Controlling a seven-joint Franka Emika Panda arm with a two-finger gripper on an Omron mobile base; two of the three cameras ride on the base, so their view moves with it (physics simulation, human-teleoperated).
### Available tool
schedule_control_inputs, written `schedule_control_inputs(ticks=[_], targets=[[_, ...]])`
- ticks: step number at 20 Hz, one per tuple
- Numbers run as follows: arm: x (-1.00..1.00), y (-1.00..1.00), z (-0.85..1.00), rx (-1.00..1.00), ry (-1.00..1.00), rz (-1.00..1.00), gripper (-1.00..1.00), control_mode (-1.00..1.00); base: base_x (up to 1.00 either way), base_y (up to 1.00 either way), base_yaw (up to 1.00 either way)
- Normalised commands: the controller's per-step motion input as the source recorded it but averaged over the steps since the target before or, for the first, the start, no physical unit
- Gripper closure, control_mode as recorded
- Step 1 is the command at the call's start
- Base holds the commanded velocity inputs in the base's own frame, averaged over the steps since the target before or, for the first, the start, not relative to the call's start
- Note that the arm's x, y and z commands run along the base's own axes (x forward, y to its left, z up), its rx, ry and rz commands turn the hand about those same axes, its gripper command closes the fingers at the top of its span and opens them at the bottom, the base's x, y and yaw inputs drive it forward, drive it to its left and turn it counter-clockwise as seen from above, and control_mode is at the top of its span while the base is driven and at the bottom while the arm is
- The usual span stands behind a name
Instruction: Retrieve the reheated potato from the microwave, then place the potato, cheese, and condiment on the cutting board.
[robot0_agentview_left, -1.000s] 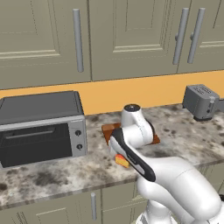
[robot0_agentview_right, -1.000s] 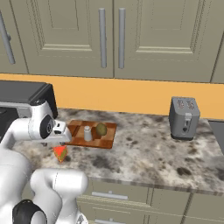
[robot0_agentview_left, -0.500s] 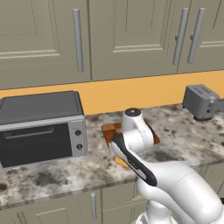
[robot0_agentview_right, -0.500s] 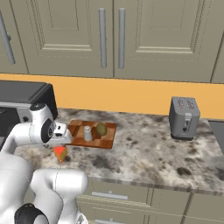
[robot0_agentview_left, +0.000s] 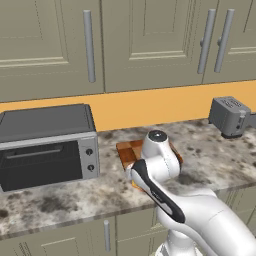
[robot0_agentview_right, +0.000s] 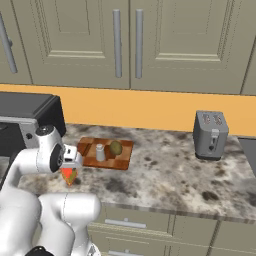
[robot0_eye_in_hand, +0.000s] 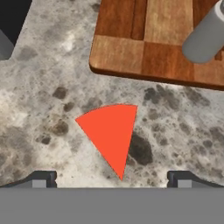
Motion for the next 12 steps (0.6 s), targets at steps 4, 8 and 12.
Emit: schedule_control_inputs(ticks=[4, 8, 12], targets=[[0.00, 0.00, -0.19, 0.08, 0.00, 0.00, -1.00, -1.00, 0.00, 0.00, 0.00], [0.08, 0.00, -0.22, 0.03, 0.00, 0.00, -1.00, -1.00, 0.00, 0.00, 0.00], [0.01, 0.00, -0.14, 0.00, 0.00, 0.00, -1.00, -1.00, 0.00, 0.00, 0.00]])
